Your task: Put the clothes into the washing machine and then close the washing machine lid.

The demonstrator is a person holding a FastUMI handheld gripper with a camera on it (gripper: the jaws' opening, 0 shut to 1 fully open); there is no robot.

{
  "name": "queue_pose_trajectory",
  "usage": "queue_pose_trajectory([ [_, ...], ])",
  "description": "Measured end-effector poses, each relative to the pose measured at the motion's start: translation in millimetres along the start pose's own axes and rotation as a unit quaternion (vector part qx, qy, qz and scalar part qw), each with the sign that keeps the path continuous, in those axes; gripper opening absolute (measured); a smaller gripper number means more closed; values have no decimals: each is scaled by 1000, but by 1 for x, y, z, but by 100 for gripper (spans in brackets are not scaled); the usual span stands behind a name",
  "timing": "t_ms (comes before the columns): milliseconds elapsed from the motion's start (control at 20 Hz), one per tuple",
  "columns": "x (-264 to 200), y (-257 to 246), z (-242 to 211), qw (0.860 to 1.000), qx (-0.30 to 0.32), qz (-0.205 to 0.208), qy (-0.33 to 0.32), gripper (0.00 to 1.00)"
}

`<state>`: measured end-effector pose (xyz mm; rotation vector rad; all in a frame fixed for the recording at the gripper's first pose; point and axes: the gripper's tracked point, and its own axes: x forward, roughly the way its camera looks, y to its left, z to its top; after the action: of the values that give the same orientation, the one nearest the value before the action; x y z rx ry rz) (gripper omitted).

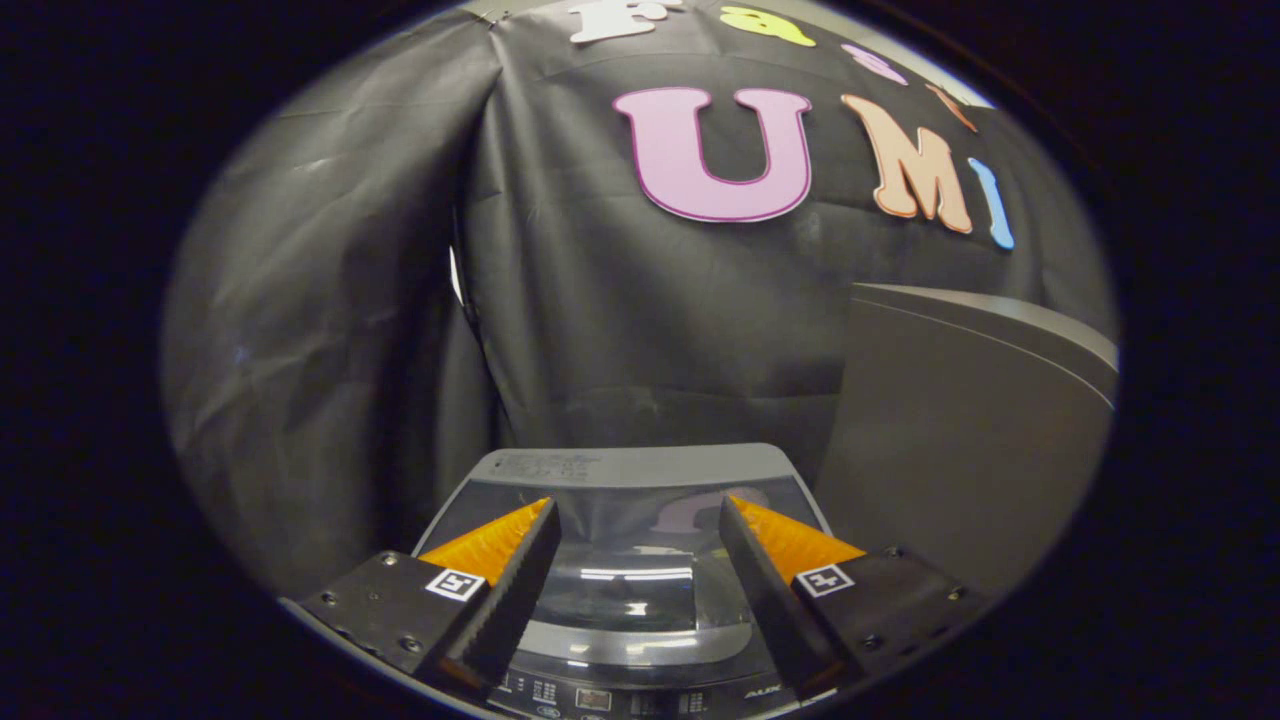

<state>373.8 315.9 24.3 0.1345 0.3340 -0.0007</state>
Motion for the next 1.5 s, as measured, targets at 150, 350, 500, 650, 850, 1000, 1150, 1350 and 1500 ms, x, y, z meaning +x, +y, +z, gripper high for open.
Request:
queue_pose_trajectory([
  [150,-12,-9,-5,1000,9,-6,8,98],
  [350,-35,-13,-9,1000,17,-2,12,97],
  [500,-55,-16,-9,999,31,2,15,97],
  [650,-74,-19,-9,1000,23,4,16,97],
  [850,-106,-23,-9,1000,21,8,11,97],
  [1000,-129,-23,-9,1000,10,8,4,97],
  [1150,-154,-20,-16,1000,-3,15,-6,97],
  [1350,-184,-26,-32,1000,-7,11,-7,97],
  [1500,-203,-33,-46,1000,-8,6,-5,97],
])
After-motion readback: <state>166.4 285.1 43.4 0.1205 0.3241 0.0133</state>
